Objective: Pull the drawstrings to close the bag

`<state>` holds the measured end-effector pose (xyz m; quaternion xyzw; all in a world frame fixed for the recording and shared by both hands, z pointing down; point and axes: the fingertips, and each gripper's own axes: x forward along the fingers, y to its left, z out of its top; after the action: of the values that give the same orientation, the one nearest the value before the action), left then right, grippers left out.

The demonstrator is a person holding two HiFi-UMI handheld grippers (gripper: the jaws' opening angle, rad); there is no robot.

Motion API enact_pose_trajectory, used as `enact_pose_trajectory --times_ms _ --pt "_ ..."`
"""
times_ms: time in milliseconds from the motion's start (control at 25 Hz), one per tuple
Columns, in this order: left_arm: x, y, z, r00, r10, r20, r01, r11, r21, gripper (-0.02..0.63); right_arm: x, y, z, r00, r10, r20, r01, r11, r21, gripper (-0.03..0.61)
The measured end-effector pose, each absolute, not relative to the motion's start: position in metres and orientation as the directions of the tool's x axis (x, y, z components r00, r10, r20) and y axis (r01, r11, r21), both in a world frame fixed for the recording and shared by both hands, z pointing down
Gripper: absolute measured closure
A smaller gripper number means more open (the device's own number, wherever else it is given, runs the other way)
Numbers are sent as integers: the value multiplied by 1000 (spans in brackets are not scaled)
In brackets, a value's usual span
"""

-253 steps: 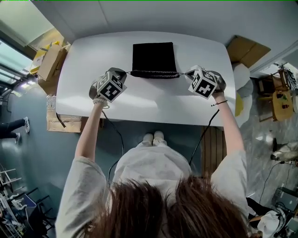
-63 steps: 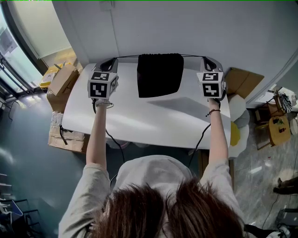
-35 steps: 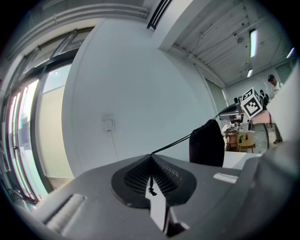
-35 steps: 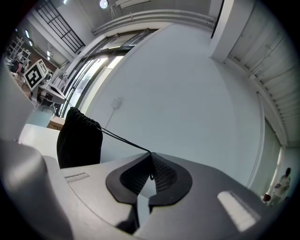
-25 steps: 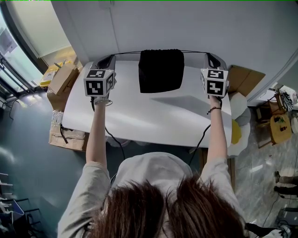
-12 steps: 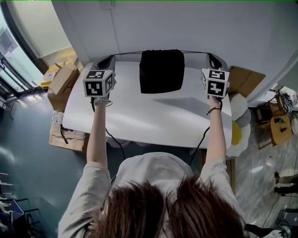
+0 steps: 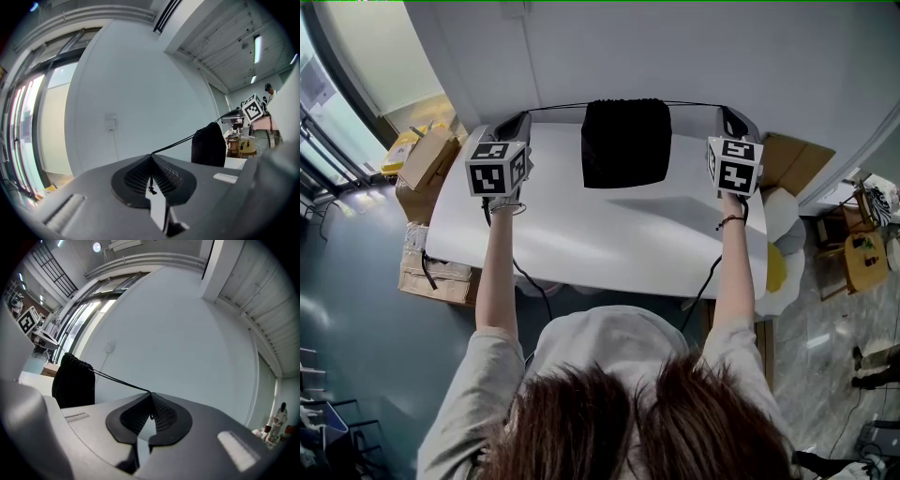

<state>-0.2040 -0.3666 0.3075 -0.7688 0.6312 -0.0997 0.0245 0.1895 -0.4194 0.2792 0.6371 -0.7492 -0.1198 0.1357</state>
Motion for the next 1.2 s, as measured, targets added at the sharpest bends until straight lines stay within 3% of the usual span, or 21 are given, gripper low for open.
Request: enact_pose_trajectory --times_ms 1200 --pt "-210 -369 313 181 -977 112 -973 -195 -122 612 194 -424 284 -129 -990 51 -935 139 326 566"
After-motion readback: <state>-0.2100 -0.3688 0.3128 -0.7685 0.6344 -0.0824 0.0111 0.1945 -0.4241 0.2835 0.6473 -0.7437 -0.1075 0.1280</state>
